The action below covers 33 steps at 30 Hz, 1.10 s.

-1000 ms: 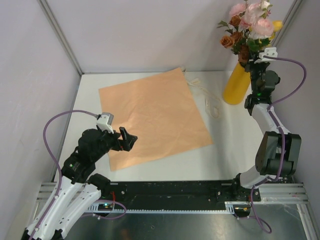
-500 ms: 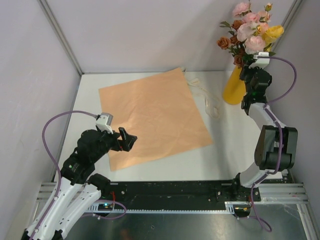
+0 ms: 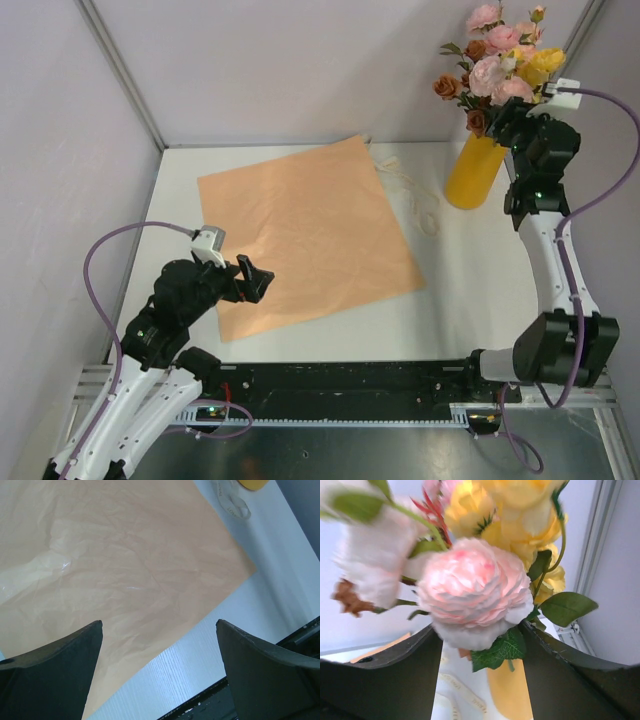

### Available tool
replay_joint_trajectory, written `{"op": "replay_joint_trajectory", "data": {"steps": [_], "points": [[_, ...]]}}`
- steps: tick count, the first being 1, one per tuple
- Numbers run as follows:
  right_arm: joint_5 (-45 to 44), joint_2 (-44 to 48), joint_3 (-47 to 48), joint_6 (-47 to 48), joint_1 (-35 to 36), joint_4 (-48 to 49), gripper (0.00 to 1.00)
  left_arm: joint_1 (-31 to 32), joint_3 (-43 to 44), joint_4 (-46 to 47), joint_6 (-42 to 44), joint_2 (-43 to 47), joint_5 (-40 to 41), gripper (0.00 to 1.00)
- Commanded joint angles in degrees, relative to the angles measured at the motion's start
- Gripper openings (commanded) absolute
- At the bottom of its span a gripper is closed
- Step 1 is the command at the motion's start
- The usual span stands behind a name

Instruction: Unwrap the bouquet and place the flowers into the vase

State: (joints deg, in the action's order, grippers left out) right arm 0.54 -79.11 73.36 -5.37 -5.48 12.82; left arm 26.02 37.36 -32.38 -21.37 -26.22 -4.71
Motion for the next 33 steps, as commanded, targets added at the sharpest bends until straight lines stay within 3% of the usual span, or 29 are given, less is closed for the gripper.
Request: {"op": "replay_joint_trajectory", "data": {"steps": [1, 10, 15, 22, 33], "points": [[2.29, 6.64, 3.15, -4.73, 0.52, -5.65, 0.65, 0.21, 1.04, 0.7, 0.9, 0.42, 0.11, 1.0], [2.05, 7.01, 6.86, -7.88, 0.42, 1.75, 0.62, 0.26, 0.96, 0.72, 0.85, 0.71, 0.16, 0.99], [1.04, -0.38, 14.12, -7.97, -0.12, -6.49, 0.61, 0.26, 0.96, 0.72, 0.77, 0.8, 0.39, 1.0], [-4.54, -1.6, 8.33, -9.05, -0.35, -7.16, 0.6, 0.26, 0.95, 0.67, 0.78, 0.25, 0.56, 1.0], [-4.25, 4.35, 7.87, -5.73, -0.61, -11.32, 0.62, 0.26, 1.5, 0.65, 0.43, -0.84, 1.08, 1.0]]}}
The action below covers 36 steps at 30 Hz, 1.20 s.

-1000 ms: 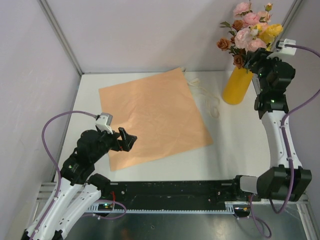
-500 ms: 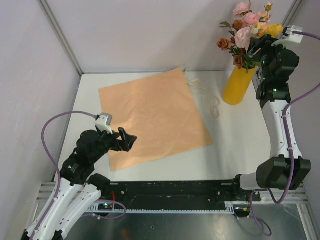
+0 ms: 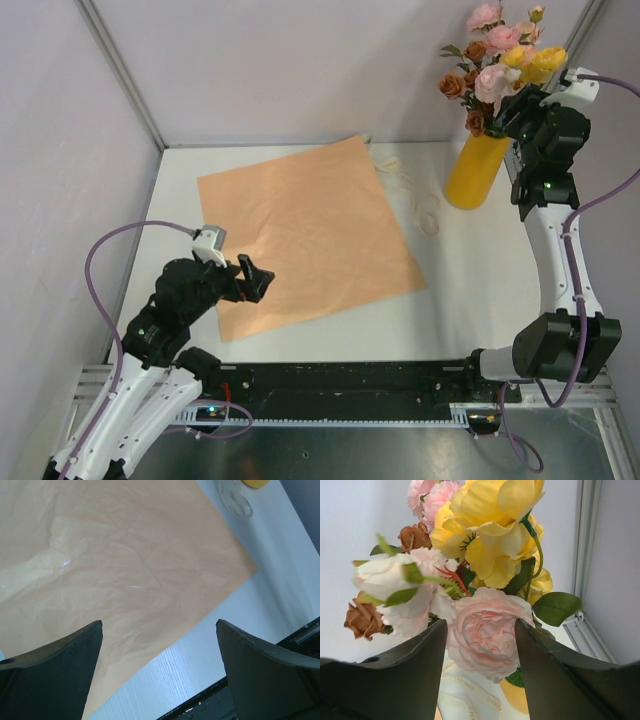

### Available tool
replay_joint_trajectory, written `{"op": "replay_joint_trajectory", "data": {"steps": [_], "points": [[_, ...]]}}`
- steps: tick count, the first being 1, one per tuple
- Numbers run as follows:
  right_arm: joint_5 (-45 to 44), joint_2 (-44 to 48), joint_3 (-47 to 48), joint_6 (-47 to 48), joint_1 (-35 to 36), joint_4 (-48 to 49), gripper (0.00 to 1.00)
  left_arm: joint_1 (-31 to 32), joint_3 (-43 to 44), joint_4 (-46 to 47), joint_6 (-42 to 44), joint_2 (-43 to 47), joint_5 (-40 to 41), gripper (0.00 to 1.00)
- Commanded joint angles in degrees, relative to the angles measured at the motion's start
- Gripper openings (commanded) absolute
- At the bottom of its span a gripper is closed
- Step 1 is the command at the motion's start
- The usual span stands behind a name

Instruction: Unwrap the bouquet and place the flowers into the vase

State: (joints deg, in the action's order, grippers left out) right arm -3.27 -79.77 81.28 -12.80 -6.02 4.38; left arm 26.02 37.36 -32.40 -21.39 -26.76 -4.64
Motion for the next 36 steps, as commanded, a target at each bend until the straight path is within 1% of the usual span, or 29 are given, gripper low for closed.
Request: {"op": "replay_joint_trajectory", "data": {"steps": [1, 4, 5, 9, 11, 13, 16, 19, 22, 26, 31, 36], "points": [[0.31, 5.82, -0.01, 1.89, 0.12, -4.77, 0.63, 0.26, 1.8, 0.72, 0.42, -0.3, 1.16, 1.0], [2.18, 8.85, -0.15, 2.93, 1.94, -9.47, 0.67, 0.26, 2.95, 0.72, 0.02, -0.35, 1.24, 1.0], [2.29, 9.77, -0.37, 3.6, 2.88, -11.15, 0.7, 0.26, 3.49, 0.74, -0.28, -0.37, 1.23, 1.0], [-2.05, 14.03, -2.12, 6.64, 9.88, -15.26, 0.81, 0.26, 5.47, 0.78, -1.27, -0.41, 1.44, 1.0], [-3.11, 15.7, -2.49, 6.78, 12.94, -17.61, 0.92, 0.26, 6.57, 0.83, -1.48, -0.4, 1.67, 1.0], [-2.09, 16.93, -2.63, 6.55, 15.79, -20.43, 0.98, 0.26, 7.74, 0.78, -1.58, -0.29, 2.12, 1.0], [1.69, 19.13, -4.23, 7.07, 20.2, -24.11, 0.99, 0.27, 9.48, 0.83, -2.0, -0.07, 3.63, 1.0], [6.85, 21.94, -8.15, 4.92, 24.01, -24.31, 0.99, 0.26, 10.96, 0.98, -2.33, 0.03, 5.96, 1.0], [11.74, 24.87, -12.35, -0.42, 26.42, -25.27, 0.99, 0.26, 11.71, 1.17, -2.56, 0.54, 7.2, 1.0], [19.14, 27.75, -18.32, -6.05, 27.8, -26.66, 0.99, 0.26, 11.62, 1.8, -2.43, 1.8, 7.36, 1.0], [18.24, 32.26, -28.27, -12.6, 28.28, -25.45, 0.99, 0.26, 9.28, 2.59, -0.55, 4.07, 7.53, 1.0], [14.92, 36.23, -34.04, -12.61, 28.34, -26.26, 0.99, 0.26, 4.9, 3.6, 0.23, 6.91, 8.69, 1.0]]}}
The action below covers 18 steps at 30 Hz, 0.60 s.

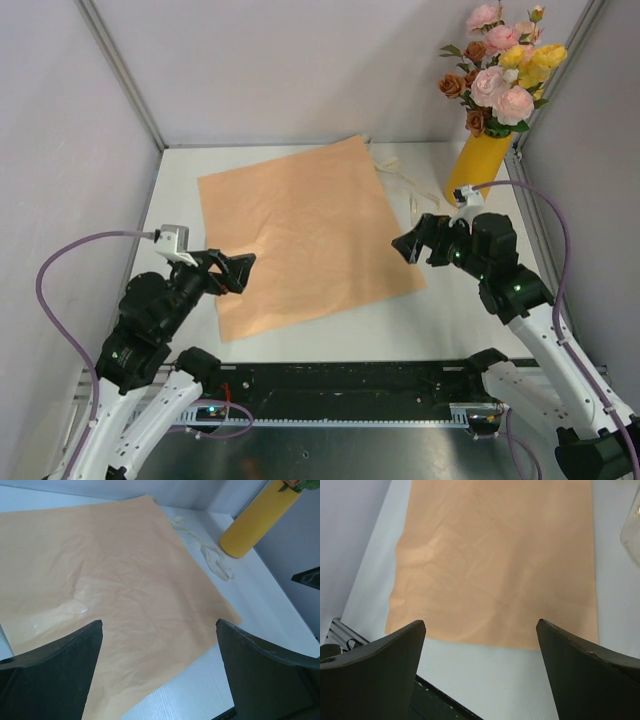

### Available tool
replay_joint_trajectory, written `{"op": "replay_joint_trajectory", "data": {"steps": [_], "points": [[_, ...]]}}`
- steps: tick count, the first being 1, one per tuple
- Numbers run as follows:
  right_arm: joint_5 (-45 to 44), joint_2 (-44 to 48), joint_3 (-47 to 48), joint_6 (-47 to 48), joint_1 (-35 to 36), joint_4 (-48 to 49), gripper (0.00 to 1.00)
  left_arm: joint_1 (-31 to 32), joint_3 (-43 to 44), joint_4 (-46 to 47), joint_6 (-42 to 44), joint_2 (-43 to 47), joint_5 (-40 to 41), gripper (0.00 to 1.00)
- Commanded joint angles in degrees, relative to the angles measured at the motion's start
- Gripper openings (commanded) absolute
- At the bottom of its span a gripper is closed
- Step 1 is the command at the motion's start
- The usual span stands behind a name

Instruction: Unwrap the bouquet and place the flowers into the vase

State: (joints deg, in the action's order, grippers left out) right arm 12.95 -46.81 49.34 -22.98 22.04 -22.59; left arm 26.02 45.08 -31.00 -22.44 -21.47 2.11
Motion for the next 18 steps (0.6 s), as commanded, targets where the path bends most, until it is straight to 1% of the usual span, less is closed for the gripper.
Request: {"op": "replay_joint_trajectory", "data": {"steps": [1, 8, 13, 18], "points": [[-1.59, 4.12, -3.18, -2.46, 0.28, 0.84, 0.99, 0.26, -3.47, 2.32, 1.22, 2.01, 2.11, 1.0], [-1.55, 7.98, -6.7, -2.1, 0.28, 1.36, 0.99, 0.26, -6.44, 2.41, 0.83, 4.76, 4.18, 1.0], [-2.73, 9.0, -7.13, -1.81, 0.28, 2.03, 0.99, 0.26, -7.24, 2.36, 0.73, 6.61, 5.27, 1.0], [-2.52, 9.18, -7.44, -1.63, 0.28, 2.67, 0.99, 0.26, -7.29, 2.38, 0.82, 6.59, 5.42, 1.0]]}}
